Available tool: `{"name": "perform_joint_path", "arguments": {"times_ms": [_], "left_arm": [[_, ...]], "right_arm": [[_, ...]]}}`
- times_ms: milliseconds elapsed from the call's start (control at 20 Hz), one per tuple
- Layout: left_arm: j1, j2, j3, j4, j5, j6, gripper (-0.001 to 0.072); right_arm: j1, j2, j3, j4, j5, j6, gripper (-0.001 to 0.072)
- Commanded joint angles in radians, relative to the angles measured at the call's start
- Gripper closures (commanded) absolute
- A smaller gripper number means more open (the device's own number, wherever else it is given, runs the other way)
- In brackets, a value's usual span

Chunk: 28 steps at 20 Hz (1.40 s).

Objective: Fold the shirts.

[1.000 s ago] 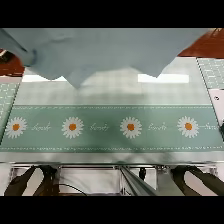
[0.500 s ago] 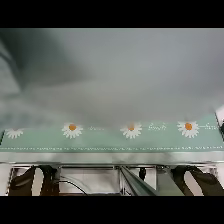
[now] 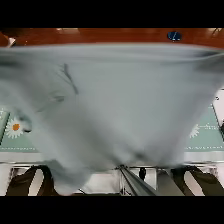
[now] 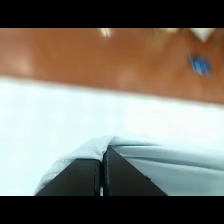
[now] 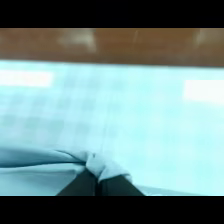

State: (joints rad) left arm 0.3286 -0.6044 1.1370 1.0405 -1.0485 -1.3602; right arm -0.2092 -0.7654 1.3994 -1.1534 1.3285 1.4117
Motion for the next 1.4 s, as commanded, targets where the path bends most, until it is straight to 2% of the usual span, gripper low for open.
{"name": "perform_joint_path", "arguments": {"times_ms": [0, 100, 250, 500, 700, 900, 1050, 1150, 1250, 1350], "left_arm": [[-0.092, -0.238, -0.108, -0.057, 0.084, 0.051, 0.0691], [-0.144, -0.423, -0.093, -0.058, 0.229, 0.05, 0.0691], [-0.186, -0.69, 0.027, -0.059, 0.312, 0.046, 0.0691], [-0.217, -1.035, 0.281, -0.095, 0.296, -0.033, 0.0691], [-0.228, -1.139, 0.335, -0.206, 0.272, -0.033, 0.069], [-0.21, -1.132, 0.342, -0.208, 0.169, 0.004, 0.069], [-0.165, -1.12, 0.377, -0.207, -0.099, 0.083, 0.069], [-0.153, -1.126, 0.369, -0.158, -0.256, 0.113, 0.069], [-0.157, -1.131, 0.326, -0.071, -0.324, 0.111, 0.069], [-0.157, -1.133, 0.278, -0.052, -0.334, 0.11, 0.069]], "right_arm": [[0.002, -0.138, -0.193, 0.084, -0.171, -0.052, 0.0685], [0.005, -0.287, -0.196, 0.097, -0.26, -0.067, 0.0685], [0.005, -0.533, -0.151, 0.165, -0.395, -0.089, 0.0686], [0.005, -0.916, 0.124, 0.245, -0.398, -0.084, 0.0686], [0.005, -1.048, 0.233, 0.279, -0.363, -0.063, 0.0685], [-0.005, -1.048, 0.243, 0.282, -0.288, -0.067, 0.0685], [-0.046, -1.02, 0.252, 0.274, -0.14, -0.093, 0.0685], [-0.058, -1.02, 0.245, 0.204, -0.011, -0.093, 0.0685], [-0.052, -1.02, 0.194, 0.144, 0.057, -0.094, 0.0685], [-0.046, -1.02, 0.129, 0.124, 0.06, -0.098, 0.0685]]}}
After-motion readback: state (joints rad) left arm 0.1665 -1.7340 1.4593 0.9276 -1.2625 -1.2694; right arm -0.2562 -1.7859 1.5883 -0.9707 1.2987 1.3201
